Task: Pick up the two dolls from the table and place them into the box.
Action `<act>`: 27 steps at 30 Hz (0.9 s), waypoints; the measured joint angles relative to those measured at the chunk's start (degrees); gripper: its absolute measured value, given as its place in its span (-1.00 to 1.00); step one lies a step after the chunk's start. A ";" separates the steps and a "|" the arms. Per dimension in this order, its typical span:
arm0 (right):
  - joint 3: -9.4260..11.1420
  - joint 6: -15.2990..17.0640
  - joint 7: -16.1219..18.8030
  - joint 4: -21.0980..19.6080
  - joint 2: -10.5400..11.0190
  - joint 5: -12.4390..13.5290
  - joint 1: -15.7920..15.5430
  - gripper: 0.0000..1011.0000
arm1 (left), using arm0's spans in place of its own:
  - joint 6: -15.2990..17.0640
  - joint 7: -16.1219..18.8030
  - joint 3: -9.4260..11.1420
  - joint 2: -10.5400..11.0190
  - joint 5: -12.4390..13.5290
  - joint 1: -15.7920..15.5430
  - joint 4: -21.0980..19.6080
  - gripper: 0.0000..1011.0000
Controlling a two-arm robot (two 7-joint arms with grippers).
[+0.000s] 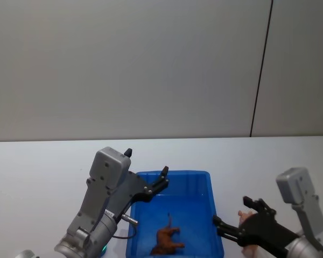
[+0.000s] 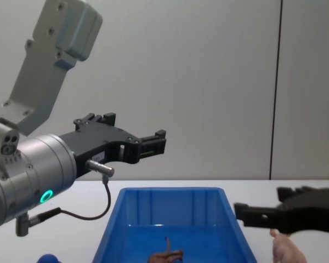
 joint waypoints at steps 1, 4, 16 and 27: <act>0.11 0.05 -0.25 -0.06 0.22 0.16 -0.28 0.98 | 0.00 0.00 0.00 0.00 0.00 0.00 0.00 0.98; 0.35 0.17 -0.99 -0.11 0.67 0.58 -0.84 0.98 | 0.00 0.00 0.00 0.00 0.00 0.00 0.00 0.98; 0.82 0.53 -3.46 1.42 1.67 0.80 -2.32 0.98 | 0.00 0.00 0.00 0.00 0.00 0.00 0.00 0.98; 0.35 1.70 -3.58 4.16 1.10 -0.43 -1.86 0.98 | 0.00 0.00 0.00 0.00 0.00 0.00 0.00 0.98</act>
